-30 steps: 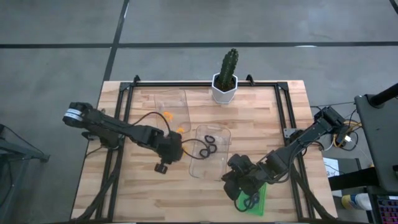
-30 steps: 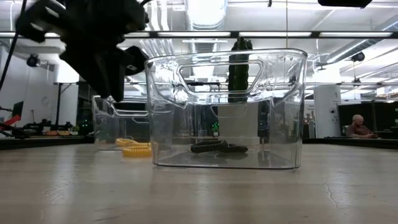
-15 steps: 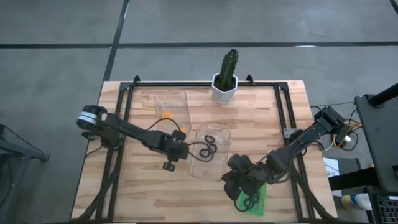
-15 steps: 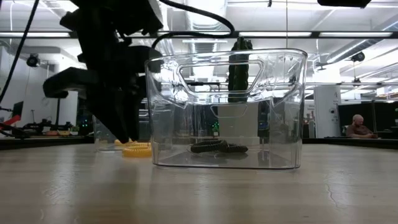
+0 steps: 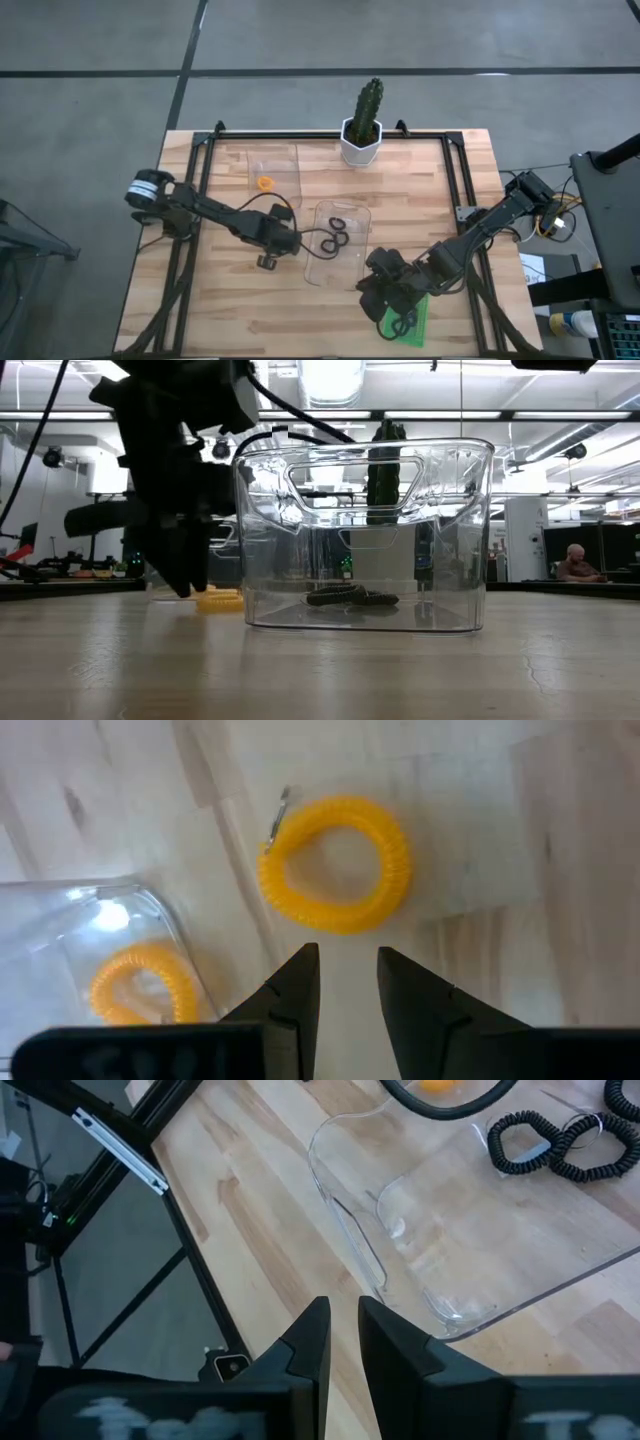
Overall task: Sort spring keychains
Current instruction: Put the yellow spring keychain into the top transparent bin
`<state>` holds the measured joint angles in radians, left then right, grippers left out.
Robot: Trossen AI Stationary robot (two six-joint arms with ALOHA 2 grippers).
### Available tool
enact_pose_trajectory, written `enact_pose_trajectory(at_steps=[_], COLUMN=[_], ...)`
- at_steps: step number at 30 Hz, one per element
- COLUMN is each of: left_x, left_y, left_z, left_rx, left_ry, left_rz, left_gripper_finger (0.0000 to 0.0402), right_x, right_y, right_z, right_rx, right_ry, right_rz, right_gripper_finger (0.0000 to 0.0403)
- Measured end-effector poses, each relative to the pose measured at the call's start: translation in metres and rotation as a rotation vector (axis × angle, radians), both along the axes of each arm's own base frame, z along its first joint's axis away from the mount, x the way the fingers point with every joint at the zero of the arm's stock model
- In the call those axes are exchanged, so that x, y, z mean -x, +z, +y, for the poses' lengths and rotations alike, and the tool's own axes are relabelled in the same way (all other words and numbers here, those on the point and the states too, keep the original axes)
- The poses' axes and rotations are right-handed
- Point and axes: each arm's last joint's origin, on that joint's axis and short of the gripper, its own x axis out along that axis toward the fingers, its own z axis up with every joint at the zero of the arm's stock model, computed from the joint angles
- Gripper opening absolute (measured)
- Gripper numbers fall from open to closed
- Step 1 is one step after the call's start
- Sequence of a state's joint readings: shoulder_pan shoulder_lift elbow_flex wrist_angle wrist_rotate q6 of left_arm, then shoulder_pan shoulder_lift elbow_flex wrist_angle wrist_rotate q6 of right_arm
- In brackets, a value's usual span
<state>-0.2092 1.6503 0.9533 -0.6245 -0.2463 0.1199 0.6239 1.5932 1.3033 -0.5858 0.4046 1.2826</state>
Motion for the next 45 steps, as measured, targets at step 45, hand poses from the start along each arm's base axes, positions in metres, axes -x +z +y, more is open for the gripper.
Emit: enact_pose_trajectory(at_steps=[45], left_x=[-0.010], left_y=[-0.011], left_z=[-0.005], left_rx=[0.181], left_ry=[-0.003], left_rz=[-0.069], left_gripper_finger=[0.0016], right_x=[-0.010], right_y=[-0.009], right_z=[0.008], right_rx=[-0.018], right_ry=[0.000], right_rz=[-0.029], right_gripper_finger=[0.0052])
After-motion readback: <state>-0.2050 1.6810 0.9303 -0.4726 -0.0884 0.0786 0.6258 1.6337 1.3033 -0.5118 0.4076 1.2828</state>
